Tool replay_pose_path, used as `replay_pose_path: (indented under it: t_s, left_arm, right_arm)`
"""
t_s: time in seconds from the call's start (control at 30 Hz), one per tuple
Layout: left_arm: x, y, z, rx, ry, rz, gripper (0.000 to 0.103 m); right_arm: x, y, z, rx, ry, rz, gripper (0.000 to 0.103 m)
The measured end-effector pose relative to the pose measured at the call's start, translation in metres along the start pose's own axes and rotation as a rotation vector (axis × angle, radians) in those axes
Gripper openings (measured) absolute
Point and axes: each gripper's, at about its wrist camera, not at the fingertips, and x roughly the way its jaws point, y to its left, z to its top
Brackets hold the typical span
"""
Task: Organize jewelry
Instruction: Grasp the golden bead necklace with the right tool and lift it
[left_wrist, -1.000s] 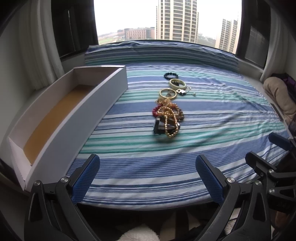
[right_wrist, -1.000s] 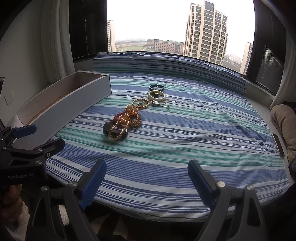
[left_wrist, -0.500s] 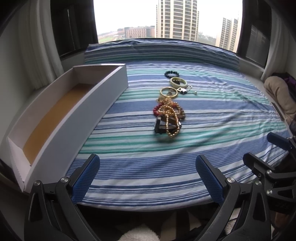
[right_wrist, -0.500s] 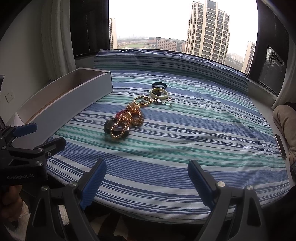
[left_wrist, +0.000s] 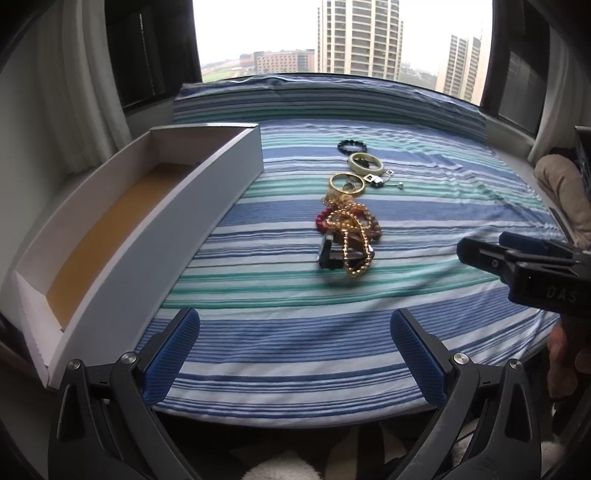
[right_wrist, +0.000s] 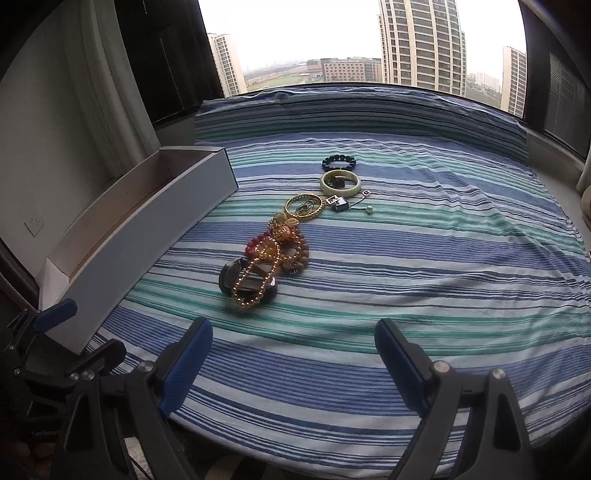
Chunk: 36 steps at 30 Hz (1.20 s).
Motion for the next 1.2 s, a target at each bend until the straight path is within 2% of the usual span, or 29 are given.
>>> replay_pose_path:
  t_s: [0.1,0.3,0.37,0.43,0.5,0.57,0.6,0.9,0.93,0.97,1.0,1.1,1.2]
  left_arm:
    - [0.003,0.002,0.002,-0.003,-0.002,0.010,0.103]
    - [0.012,0.006,0.003,-0.009,0.019,0.009,0.103]
    - [0.016,0.008,0.003,-0.014,0.029,0.011,0.103]
    - [0.019,0.012,0.004,-0.025,0.037,0.015,0.103]
    - [0.022,0.016,0.004,-0.034,0.044,0.017,0.103]
    - [0.025,0.019,0.005,-0.041,0.050,0.021,0.103]
    - [0.027,0.020,0.006,-0.044,0.055,0.021,0.103]
    - [0.039,0.021,0.007,-0.042,0.085,0.020,0.103]
    - [0.040,0.021,0.007,-0.043,0.089,0.019,0.103]
    - [0.041,0.021,0.007,-0.044,0.093,0.020,0.103]
    - [0.041,0.021,0.007,-0.045,0.096,0.022,0.103]
    - [0.043,0.023,0.008,-0.049,0.103,0.033,0.103]
    - [0.048,0.024,0.007,-0.049,0.114,0.037,0.103]
  right_arm:
    - [0.027,-0.013,0.016,0.060,0.047,0.063,0.092]
    - [0.103,-0.030,0.045,0.277,0.234,0.299,0.090]
    - [0.130,-0.031,0.049,0.330,0.305,0.341,0.075]
    - [0.153,-0.029,0.052,0.364,0.365,0.350,0.073]
    - [0.173,-0.028,0.051,0.400,0.413,0.336,0.064]
    - [0.190,-0.023,0.049,0.425,0.460,0.361,0.052]
    - [0.195,-0.019,0.049,0.428,0.475,0.360,0.050]
    - [0.215,0.007,0.072,0.365,0.475,0.338,0.050]
    - [0.216,0.011,0.074,0.341,0.474,0.328,0.042]
    - [0.216,0.014,0.075,0.320,0.476,0.324,0.016]
    - [0.216,0.016,0.075,0.312,0.476,0.325,0.008]
    - [0.203,0.019,0.074,0.293,0.441,0.341,0.008]
    - [0.170,0.014,0.076,0.277,0.345,0.374,0.008]
